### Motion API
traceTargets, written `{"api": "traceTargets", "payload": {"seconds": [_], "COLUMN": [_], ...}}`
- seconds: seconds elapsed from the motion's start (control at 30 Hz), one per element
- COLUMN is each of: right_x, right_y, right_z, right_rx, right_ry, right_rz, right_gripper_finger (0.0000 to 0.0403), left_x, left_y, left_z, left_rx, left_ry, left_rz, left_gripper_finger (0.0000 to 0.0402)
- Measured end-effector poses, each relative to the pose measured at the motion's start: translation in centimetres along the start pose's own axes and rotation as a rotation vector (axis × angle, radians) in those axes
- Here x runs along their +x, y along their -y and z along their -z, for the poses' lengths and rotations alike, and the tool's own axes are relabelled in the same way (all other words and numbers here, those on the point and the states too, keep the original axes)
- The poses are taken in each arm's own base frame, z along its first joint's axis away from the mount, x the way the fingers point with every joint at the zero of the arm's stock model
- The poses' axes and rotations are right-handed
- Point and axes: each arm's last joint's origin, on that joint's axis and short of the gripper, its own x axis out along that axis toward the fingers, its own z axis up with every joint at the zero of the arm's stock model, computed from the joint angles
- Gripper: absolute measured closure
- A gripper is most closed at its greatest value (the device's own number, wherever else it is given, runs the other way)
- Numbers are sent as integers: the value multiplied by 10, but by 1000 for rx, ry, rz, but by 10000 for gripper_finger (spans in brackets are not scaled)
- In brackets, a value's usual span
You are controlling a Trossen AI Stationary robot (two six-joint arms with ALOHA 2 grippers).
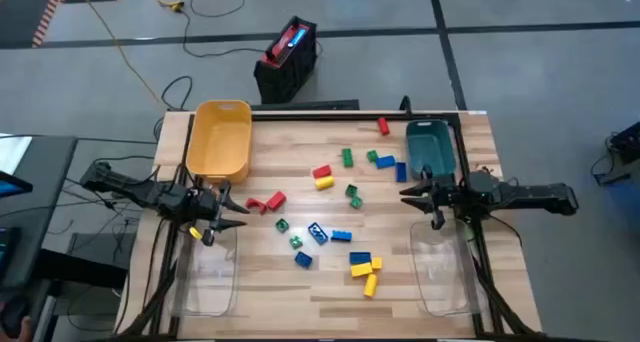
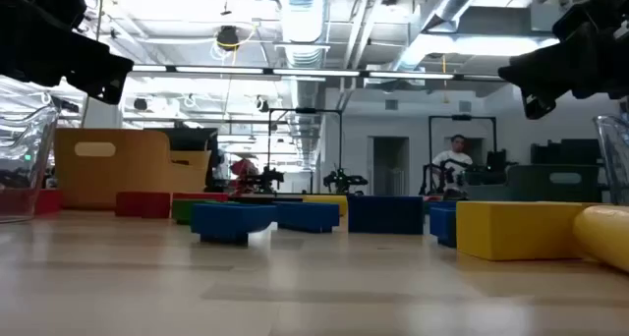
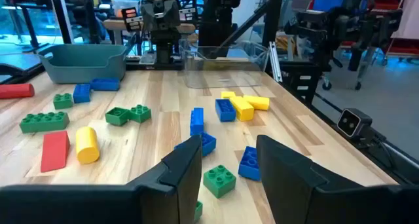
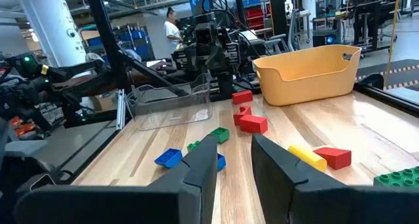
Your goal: Sort blocks
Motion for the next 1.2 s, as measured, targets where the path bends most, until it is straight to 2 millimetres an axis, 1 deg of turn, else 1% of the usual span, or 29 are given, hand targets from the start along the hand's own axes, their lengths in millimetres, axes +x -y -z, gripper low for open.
{"api": "traceTargets", "payload": {"seconds": [1.1, 1.2], "right_x": [0, 0], "right_y": [0, 1], "right_z": [0, 0], "right_rx": [-1, -61], "right_ry": [0, 1], "right_rz": [0, 6], "right_gripper_finger": [291, 291], "left_x": [0, 0], "left_y": [0, 0], "left_z": [0, 0], "left_rx": [0, 11], "left_ry": [0, 2], "left_rz": [1, 0], "left_gripper_finger": [262, 262]}}
